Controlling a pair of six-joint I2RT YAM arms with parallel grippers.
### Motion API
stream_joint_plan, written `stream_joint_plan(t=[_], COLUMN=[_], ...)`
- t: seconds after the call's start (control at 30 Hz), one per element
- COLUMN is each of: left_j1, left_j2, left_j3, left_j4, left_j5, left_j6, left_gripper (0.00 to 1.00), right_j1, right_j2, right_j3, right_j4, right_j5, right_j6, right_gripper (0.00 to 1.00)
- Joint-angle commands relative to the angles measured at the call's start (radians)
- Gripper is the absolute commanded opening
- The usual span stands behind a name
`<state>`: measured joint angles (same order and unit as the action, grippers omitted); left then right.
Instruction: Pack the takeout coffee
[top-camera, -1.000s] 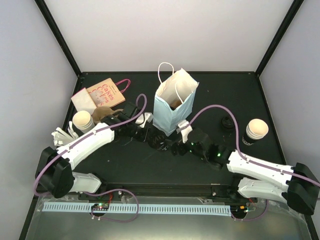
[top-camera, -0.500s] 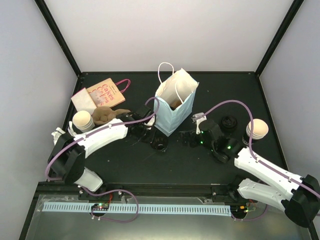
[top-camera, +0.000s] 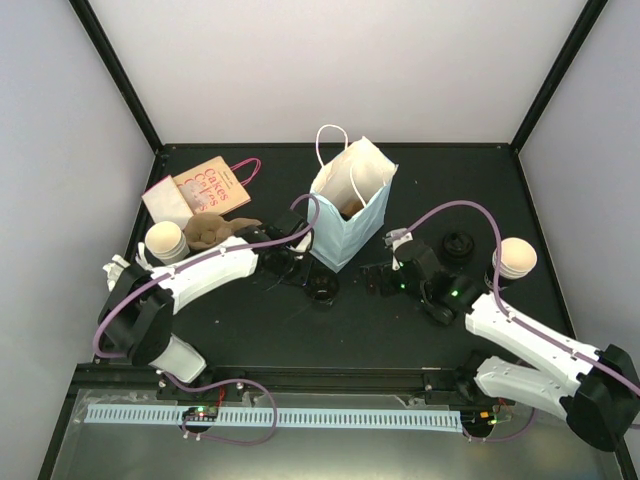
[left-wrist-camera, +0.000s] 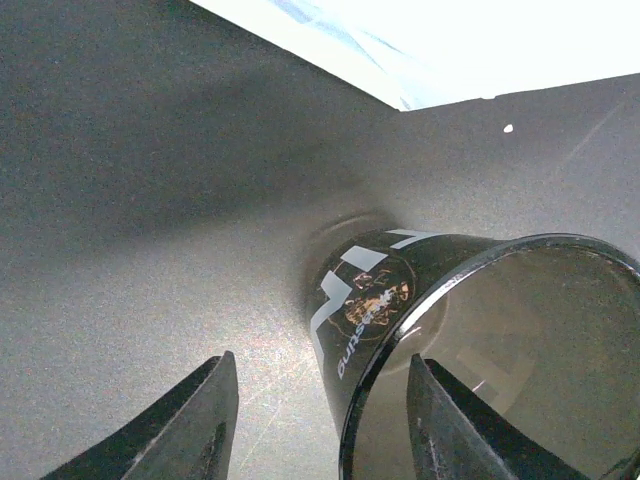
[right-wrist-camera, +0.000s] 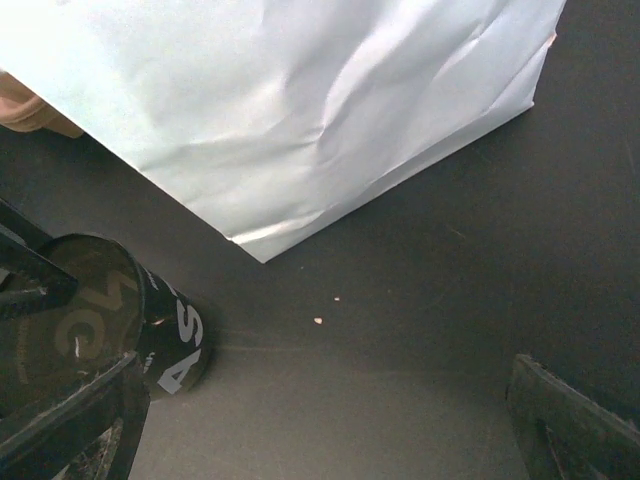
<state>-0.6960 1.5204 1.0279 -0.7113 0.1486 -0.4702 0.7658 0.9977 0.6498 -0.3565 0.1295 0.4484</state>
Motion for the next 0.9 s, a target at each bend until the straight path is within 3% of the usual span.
stream_joint_plan(t=[0.0, 0.57, 0.77, 0.87], left_j1=[-0.005, 0.001, 0.053, 0.097], left_j2=[-0.045, -0.165, -0.224, -0.295], left_j3=[0.041, 0.086, 0.053, 0.003], left_j4=[0.012, -0.02, -0.009, 0.026], left_j5=[0.022, 0.006, -0.033, -0.06], left_j6=[-0.004, 0.005, -0.01, -0.025], left_gripper=[0.52, 0.82, 0.98, 0.99], right_j1=[-0.009, -0.009, -0.008, -0.008], right_j2=[0.014, -0.003, -0.013, -0.014], right_j3=[0.03, 0.079, 0.081, 0.07], right_j4=[-0.025, -0.084, -0.065, -0.067], right_j5=[0.036, 0.089, 0.1, 0.112], right_j6=[0.006, 0.04, 0.04, 0.037], right_gripper=[1.0, 1.0, 1.0, 1.0])
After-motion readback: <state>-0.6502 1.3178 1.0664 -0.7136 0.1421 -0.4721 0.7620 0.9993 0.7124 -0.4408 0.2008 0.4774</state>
